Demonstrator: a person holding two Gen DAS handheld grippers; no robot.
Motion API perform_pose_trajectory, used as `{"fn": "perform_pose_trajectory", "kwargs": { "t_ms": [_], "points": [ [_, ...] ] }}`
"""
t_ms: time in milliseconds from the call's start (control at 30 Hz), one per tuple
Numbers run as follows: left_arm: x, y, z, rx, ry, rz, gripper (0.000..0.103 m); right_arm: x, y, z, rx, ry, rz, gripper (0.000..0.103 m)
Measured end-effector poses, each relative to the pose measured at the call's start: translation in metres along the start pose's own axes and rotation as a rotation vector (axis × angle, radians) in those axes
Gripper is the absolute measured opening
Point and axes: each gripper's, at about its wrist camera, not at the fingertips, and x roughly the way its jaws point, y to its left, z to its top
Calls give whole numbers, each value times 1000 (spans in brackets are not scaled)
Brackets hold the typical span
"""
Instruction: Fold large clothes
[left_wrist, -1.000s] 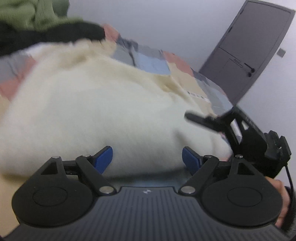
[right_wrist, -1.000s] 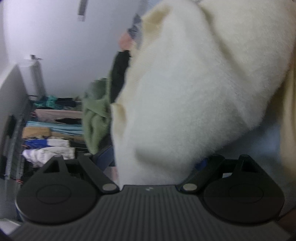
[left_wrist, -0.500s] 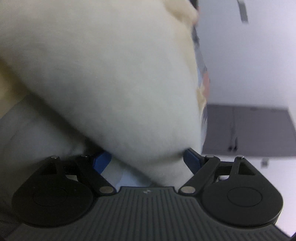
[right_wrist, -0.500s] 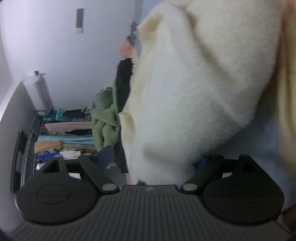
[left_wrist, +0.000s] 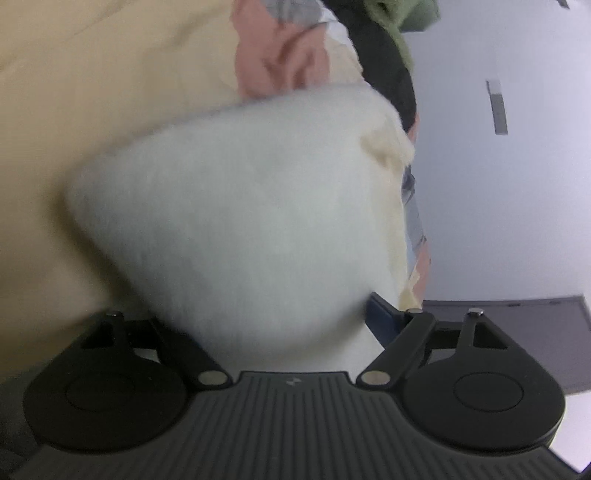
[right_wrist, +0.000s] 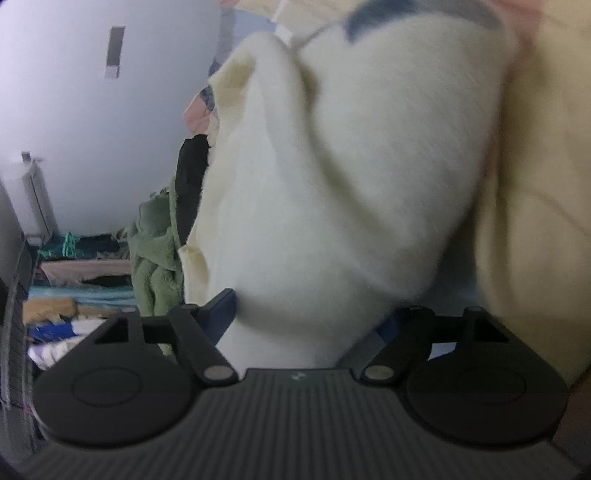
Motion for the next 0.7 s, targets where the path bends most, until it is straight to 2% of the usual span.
{"fn": "perform_pose_trajectory", "kwargs": {
  "t_ms": [33, 133, 300, 400, 467, 700],
  "points": [
    [2, -1, 2, 5, 17, -4, 82, 2, 1, 0, -8, 6, -1, 79],
    [-1, -10, -4, 66, 3, 15, 75, 6, 4, 0, -40, 10, -8, 73],
    [-15, -14, -10, 148, -9, 52, 59, 0, 15, -2, -144, -10, -5, 50],
    [-21, -16, -9, 197, -31, 56, 51, -6, 23, -5, -208, -31, 10, 44],
    [-29, -20, -12, 216, -40, 40, 44, -12, 30, -7, -250, -39, 17, 43],
    [-80, -42, -36, 326, -73, -41, 42, -45, 60, -19, -383, -78, 47, 41]
  ]
}}
